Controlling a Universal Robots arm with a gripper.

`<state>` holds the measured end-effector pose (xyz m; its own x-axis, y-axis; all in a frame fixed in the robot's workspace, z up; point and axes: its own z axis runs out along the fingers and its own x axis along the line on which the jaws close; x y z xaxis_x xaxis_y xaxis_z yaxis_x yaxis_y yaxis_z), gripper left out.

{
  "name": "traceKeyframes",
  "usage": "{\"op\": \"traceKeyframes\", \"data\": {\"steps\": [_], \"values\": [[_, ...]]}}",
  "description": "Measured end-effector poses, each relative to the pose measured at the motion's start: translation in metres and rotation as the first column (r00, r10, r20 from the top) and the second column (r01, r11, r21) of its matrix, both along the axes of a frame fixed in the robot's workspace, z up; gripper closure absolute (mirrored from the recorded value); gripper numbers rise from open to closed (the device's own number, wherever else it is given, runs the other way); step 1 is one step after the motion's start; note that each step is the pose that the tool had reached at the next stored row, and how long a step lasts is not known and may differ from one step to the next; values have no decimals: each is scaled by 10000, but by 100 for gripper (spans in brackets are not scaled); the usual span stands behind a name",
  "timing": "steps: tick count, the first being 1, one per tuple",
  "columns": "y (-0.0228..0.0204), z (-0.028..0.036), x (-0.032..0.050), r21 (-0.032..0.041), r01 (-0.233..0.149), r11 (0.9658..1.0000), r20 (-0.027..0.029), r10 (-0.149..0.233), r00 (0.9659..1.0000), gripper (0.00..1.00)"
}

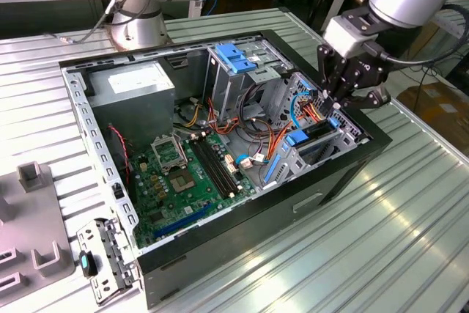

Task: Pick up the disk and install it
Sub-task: 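Insert the second disk wire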

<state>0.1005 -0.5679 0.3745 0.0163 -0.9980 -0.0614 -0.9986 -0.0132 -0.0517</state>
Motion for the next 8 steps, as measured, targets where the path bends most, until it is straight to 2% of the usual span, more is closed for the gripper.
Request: {"op": "traceKeyframes", "data": {"steps": [1,2,5,7,8], "values": [[0,48,0,2,0,10000,0,0,10000,89],[0,61,-7,24,1,10000,0,-1,10000,89],[0,64,-51,266,0,9996,0,0,10000,89],[0,73,-77,318,0,9995,0,0,10000,89],[1,82,-78,322,-1,9995,-1,1,10000,89]]}}
